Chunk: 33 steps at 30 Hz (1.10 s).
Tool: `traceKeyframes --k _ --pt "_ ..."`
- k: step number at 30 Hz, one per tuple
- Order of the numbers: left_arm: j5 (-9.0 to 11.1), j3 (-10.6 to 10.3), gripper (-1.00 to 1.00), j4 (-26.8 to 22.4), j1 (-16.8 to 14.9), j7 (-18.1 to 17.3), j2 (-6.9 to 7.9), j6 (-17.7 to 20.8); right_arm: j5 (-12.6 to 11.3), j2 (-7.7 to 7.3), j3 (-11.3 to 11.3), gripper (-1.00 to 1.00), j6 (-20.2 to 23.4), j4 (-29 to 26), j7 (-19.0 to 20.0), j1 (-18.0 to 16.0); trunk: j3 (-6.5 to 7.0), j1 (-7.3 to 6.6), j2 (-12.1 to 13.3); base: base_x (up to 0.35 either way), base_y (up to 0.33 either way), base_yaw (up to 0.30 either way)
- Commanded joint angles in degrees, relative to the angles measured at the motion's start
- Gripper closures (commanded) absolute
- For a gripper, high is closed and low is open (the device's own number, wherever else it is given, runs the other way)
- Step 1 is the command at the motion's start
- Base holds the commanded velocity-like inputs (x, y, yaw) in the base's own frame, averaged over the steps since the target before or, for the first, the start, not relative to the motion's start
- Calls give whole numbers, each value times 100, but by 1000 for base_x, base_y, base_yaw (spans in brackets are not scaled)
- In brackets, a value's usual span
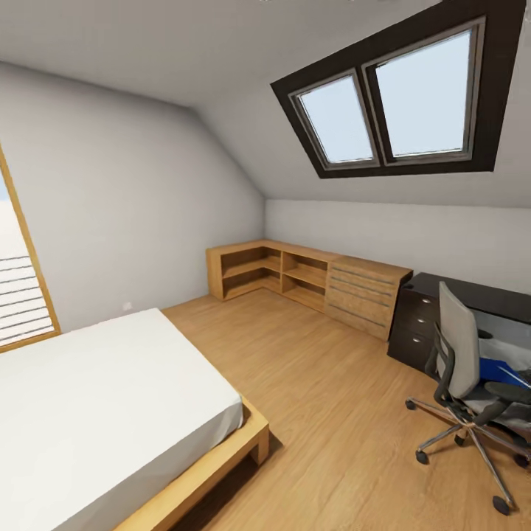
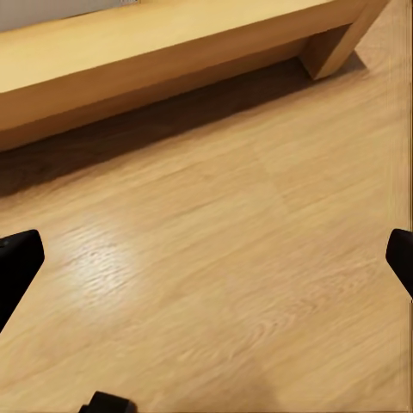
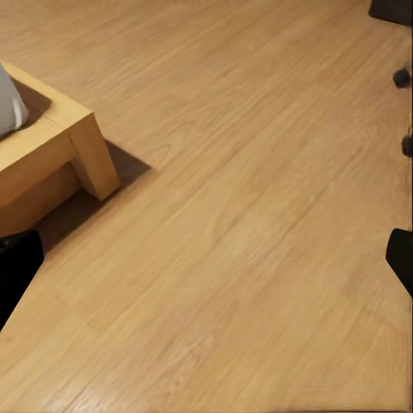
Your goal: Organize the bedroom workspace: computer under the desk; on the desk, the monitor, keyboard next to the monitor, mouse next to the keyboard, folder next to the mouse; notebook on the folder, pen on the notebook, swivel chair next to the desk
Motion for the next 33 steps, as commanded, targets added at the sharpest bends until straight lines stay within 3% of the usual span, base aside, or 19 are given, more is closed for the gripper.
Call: traceKeyframes --k 1,33 --pt "14 7 -100 -2 -2 -4 -2 -14 -17 4 -16 -100 -20 6 14 -5 -3 1 -5 0 0 -254" --pt "10 -2 -100 -4 -2 -4 -4 -14 -43 22 -16 -100 -20 0 6 -5 93 1 -5 0 0 -237"
